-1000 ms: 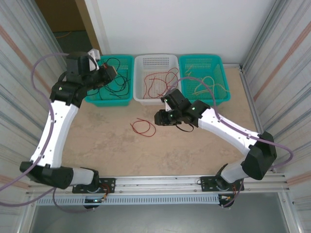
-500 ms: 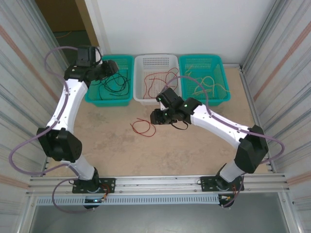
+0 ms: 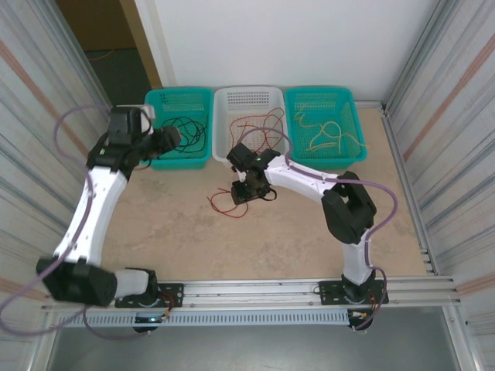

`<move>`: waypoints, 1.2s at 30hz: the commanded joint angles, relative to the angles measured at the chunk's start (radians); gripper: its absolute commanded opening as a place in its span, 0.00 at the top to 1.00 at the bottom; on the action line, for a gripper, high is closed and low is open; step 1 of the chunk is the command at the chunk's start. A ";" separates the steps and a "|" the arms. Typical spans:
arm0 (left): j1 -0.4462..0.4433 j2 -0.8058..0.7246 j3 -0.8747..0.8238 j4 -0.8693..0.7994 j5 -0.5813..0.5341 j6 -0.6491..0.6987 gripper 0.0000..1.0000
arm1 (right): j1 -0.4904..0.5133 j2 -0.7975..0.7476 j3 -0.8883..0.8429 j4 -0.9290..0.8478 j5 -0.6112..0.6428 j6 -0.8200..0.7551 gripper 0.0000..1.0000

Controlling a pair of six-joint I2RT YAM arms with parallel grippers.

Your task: Untangle the cables

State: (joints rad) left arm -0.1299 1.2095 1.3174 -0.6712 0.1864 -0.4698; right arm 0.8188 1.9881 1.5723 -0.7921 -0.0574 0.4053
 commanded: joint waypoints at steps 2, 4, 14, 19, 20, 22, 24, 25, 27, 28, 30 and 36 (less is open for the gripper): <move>0.004 -0.207 -0.136 -0.033 0.081 -0.051 0.49 | 0.002 0.083 0.050 -0.049 0.032 -0.071 0.53; 0.003 -0.285 -0.199 -0.033 0.125 -0.083 0.51 | 0.000 0.104 0.051 -0.038 0.040 -0.071 0.55; -0.057 -0.365 -0.302 -0.027 0.176 -0.156 0.56 | -0.028 0.195 0.093 -0.007 0.050 -0.064 0.61; -0.108 -0.343 -0.281 -0.024 0.141 -0.149 0.56 | -0.030 0.196 0.091 -0.004 0.040 -0.060 0.88; -0.115 -0.340 -0.279 -0.021 0.139 -0.148 0.56 | -0.029 0.185 0.085 -0.005 0.049 -0.059 0.93; -0.124 -0.333 -0.279 -0.015 0.140 -0.148 0.56 | -0.024 0.150 0.061 0.008 0.070 -0.057 0.99; -0.137 -0.327 -0.280 -0.003 0.139 -0.145 0.55 | -0.023 0.087 0.021 0.033 0.078 -0.057 1.00; -0.144 -0.323 -0.277 0.004 0.140 -0.142 0.54 | -0.022 0.056 0.004 0.041 0.079 -0.056 1.00; -0.165 -0.314 -0.277 0.028 0.147 -0.131 0.51 | -0.020 -0.015 -0.022 0.041 0.080 -0.057 1.00; -0.178 -0.308 -0.277 0.042 0.150 -0.121 0.50 | -0.019 -0.052 -0.032 0.039 0.081 -0.060 1.00; -0.217 -0.288 -0.275 0.073 0.151 -0.092 0.48 | -0.011 -0.139 -0.055 0.038 0.080 -0.071 1.00; -0.345 -0.210 -0.220 0.137 0.118 0.001 0.40 | 0.033 -0.347 -0.040 -0.029 0.078 -0.105 1.00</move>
State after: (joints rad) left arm -0.4362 0.9810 1.0420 -0.5972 0.3214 -0.5438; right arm 0.8257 1.7218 1.5131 -0.7620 0.0071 0.3408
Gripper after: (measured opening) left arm 0.591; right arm 0.061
